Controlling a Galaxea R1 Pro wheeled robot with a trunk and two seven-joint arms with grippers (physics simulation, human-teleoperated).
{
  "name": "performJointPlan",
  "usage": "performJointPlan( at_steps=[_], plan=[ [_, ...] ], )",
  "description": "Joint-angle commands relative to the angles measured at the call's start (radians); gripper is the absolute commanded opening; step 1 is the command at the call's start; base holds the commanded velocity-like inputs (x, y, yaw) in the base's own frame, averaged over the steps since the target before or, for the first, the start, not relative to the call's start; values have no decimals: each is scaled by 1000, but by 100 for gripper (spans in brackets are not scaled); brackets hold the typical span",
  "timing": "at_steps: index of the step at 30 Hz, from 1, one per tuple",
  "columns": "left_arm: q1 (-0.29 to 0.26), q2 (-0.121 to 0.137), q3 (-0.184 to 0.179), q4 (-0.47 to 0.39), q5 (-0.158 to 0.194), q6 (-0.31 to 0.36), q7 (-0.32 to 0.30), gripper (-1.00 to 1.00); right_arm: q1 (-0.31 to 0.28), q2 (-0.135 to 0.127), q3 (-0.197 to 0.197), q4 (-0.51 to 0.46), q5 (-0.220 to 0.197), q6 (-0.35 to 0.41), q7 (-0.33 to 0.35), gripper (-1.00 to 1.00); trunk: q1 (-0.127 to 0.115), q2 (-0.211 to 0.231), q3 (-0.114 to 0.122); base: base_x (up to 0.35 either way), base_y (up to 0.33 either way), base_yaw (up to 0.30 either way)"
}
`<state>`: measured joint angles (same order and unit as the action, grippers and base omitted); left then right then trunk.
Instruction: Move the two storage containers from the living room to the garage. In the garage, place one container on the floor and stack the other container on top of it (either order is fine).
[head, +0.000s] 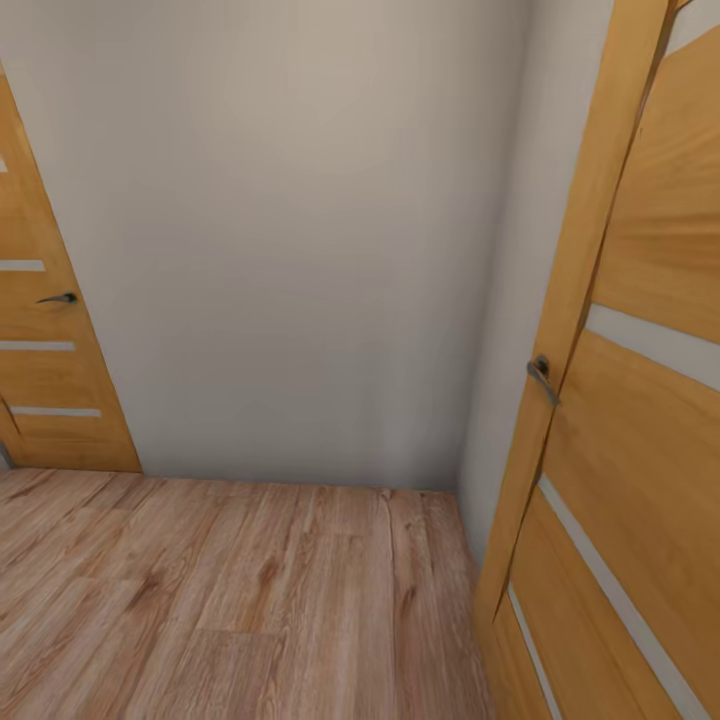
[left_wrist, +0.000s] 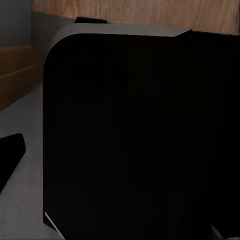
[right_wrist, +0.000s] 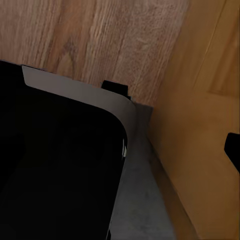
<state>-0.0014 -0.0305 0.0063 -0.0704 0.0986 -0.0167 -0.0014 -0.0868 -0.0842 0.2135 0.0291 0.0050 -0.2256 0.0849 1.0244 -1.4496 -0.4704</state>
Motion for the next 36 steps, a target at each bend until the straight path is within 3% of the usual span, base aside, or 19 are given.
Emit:
performJointPlan(
  at_steps=[1,36],
  plan=[
    [0,0,0,0,10,-2,0,100,-1,0,3,3,0,-6,3,100,1,0,-1,322,0,0],
    [0,1,-1,0,10,-2,0,100,-1,0,5,3,1,4,3,100,1,0,-1,322,0,0]
  ],
)
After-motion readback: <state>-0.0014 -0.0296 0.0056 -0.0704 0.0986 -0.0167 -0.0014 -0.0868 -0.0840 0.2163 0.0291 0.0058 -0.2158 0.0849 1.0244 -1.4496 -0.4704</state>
